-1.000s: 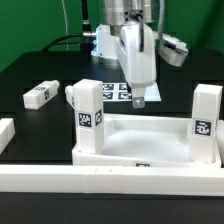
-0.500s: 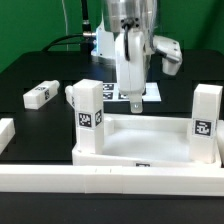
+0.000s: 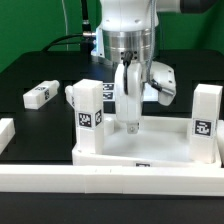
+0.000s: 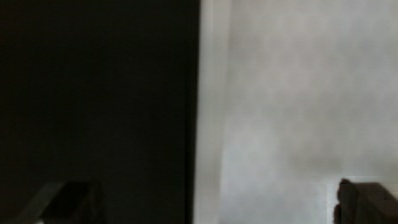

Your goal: Assemble desk

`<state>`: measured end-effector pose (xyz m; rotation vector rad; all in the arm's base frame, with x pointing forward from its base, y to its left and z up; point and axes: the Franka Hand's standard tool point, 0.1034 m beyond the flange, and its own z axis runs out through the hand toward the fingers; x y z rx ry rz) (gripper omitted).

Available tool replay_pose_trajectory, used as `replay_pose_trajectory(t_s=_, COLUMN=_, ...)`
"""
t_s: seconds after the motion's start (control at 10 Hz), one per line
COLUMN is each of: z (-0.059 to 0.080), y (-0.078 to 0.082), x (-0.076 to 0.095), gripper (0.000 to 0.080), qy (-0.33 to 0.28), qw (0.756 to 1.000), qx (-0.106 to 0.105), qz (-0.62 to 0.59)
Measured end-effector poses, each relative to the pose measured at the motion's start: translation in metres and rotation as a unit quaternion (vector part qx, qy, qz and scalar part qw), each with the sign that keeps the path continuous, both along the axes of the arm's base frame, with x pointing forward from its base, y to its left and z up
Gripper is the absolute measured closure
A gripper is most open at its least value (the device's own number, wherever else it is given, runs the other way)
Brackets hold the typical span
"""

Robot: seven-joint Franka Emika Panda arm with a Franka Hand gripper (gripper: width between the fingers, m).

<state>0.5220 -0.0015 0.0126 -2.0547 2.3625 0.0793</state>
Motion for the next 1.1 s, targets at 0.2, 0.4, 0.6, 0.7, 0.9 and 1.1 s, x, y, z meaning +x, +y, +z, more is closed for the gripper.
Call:
replay_pose_trajectory(t_s=0.2, z=-0.0022, y=-0.0011, x=-0.0012, gripper=0.0263, qy=0.002, qw=1.000, qx=-0.001, qz=0.002)
replay_pose_trajectory(t_s=0.4, z=-0.0024, y=-0.0010, x=-0.0016, gripper=0.0439, qy=0.002, qw=1.000, qx=-0.001, qz=0.004)
replay_pose_trajectory(t_s=0.6, z=-0.0027, y=-0.0004, x=-0.0020, gripper=0.0657, qy=0.002, qw=1.000, qx=-0.001, qz=0.005)
replay_pose_trajectory(t_s=0.7, z=-0.0017, y=-0.0012, x=0.0000, gripper=0.0733, qy=-0.002, qw=1.000, qx=-0.002, qz=0.007)
replay_pose_trajectory(t_s=0.9, z=-0.0015, y=-0.0012, x=0.0005, gripper=0.0733, qy=-0.003, qw=1.000, qx=-0.003, qz=0.008)
replay_pose_trajectory(t_s=1.1, z=-0.0015, y=-0.0013, x=0.0006, gripper=0.0733, qy=-0.004, qw=1.000, qx=-0.003, qz=0.009)
